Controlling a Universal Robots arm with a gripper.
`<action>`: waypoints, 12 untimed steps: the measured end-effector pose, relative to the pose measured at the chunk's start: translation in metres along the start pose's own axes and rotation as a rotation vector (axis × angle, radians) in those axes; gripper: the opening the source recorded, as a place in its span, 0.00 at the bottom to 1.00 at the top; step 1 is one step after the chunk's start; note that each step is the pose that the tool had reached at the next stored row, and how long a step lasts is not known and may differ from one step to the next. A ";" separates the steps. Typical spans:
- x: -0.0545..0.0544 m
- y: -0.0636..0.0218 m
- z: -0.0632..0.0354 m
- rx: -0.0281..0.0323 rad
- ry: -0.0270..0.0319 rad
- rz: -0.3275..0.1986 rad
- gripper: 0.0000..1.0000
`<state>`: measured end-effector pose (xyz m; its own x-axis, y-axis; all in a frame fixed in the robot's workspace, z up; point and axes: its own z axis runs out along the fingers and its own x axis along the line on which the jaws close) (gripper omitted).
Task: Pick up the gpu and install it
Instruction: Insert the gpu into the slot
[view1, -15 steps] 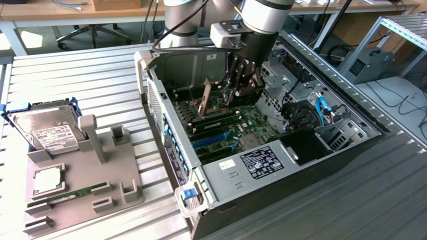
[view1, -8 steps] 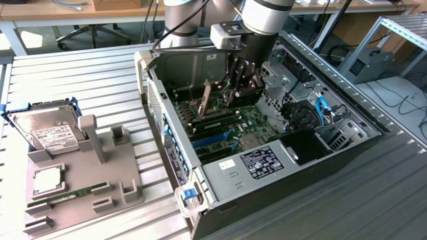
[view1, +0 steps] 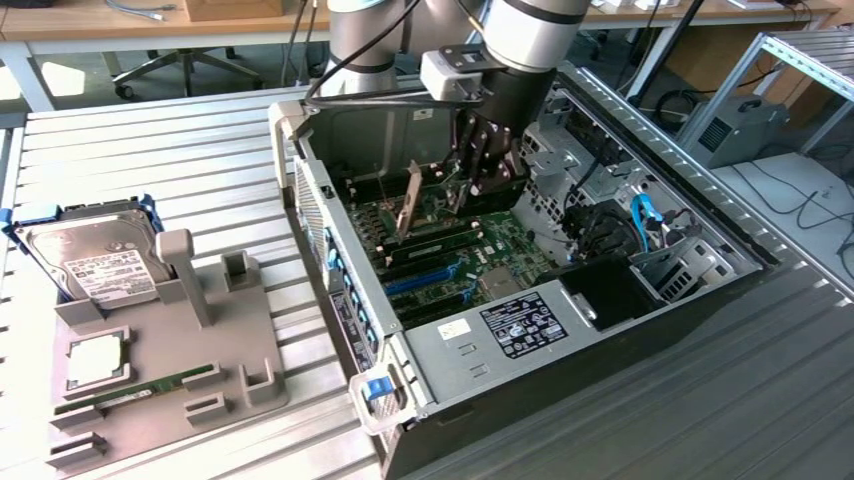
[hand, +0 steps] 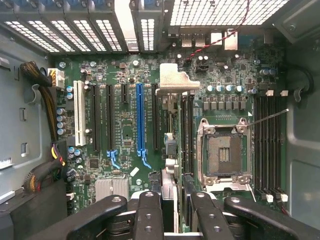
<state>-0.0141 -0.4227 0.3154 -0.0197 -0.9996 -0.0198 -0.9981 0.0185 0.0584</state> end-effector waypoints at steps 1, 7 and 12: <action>0.000 0.0000 0.0002 0.0000 0.0000 0.000 0.27; 0.001 -0.0001 0.0013 0.0000 0.0000 0.000 0.27; 0.001 -0.0001 0.0023 0.0000 -0.0001 0.000 0.27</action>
<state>-0.0141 -0.4241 0.3131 -0.0198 -0.9996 -0.0199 -0.9981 0.0186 0.0584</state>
